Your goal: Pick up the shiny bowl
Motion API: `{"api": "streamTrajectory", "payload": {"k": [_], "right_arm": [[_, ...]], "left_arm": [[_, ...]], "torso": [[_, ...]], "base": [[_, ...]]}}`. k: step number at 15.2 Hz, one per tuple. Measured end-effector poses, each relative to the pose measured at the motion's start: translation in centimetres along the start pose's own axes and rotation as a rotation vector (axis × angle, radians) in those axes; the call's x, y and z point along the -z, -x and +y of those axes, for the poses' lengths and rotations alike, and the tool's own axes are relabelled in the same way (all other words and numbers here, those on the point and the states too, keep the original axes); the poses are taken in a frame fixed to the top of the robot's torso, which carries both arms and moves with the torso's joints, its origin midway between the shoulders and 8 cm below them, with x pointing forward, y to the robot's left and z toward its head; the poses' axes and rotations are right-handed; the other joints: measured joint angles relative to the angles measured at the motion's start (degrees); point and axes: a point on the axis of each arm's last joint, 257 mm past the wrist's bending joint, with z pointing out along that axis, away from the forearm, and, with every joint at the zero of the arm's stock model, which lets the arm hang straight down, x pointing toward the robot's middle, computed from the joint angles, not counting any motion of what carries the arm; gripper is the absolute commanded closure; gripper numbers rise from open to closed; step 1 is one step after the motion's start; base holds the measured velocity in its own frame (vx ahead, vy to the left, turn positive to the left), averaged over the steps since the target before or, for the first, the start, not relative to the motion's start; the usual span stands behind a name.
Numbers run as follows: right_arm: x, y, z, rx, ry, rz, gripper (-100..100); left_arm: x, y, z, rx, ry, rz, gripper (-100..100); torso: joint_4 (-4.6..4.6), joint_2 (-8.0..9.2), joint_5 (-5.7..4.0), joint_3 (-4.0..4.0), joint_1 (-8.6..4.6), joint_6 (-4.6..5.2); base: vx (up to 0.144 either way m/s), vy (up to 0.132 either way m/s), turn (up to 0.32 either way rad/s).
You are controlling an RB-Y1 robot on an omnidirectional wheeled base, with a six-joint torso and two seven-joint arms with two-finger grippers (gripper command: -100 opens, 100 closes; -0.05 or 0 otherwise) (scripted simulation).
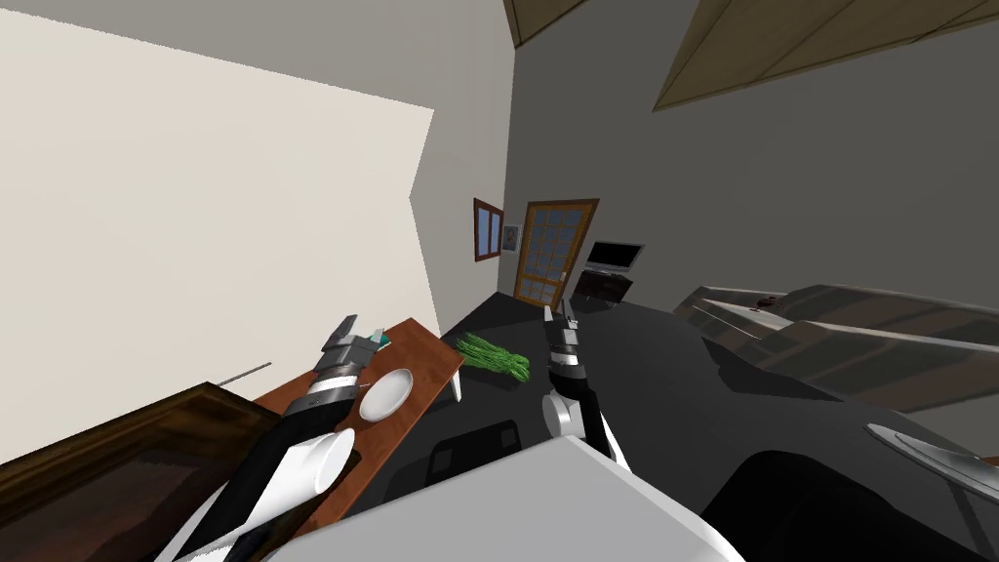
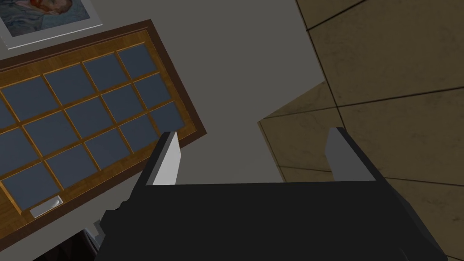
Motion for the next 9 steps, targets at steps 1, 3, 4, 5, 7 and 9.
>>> {"api": "streamTrajectory", "payload": {"k": [1,3,4,5,7,9], "right_arm": [[0.0,0.0,0.0,0.0,0.0,0.0,0],[0.0,0.0,0.0,0.0,0.0,0.0,0],[0.0,0.0,0.0,0.0,0.0,0.0,0],[0.0,0.0,0.0,0.0,0.0,0.0,0],[0.0,0.0,0.0,0.0,0.0,0.0,0],[0.0,0.0,0.0,0.0,0.0,0.0,0]], "left_arm": [[0.0,0.7,1.3,0.002,0.033,-0.013,-100],[0.3,2.1,3.9,0.006,0.097,-0.039,-100],[0.6,3.0,5.0,0.008,0.126,-0.052,-100],[0.7,3.4,5.5,0.01,0.142,-0.06,-100],[1.0,4.5,7.2,0.015,0.193,-0.085,-100],[1.3,6.1,8.9,0.023,0.248,-0.114,-100]], "torso": [[-0.01,-0.01,0.0,-0.01,-0.02,0.0],[-0.01,-0.02,0.0,-0.01,-0.02,0.0],[-0.01,-0.02,0.0,-0.01,-0.01,-0.01],[0.0,0.01,0.0,0.0,0.0,-0.01],[0.0,0.02,0.0,0.01,0.01,0.0],[0.0,0.0,0.0,0.0,0.0,0.0]], "base": [[0.026,-0.028,-0.052],[0.03,-0.029,-0.061],[0.018,-0.018,-0.018],[0.02,-0.016,-0.066],[0.024,-0.02,-0.074],[0.024,-0.023,-0.035]]}}
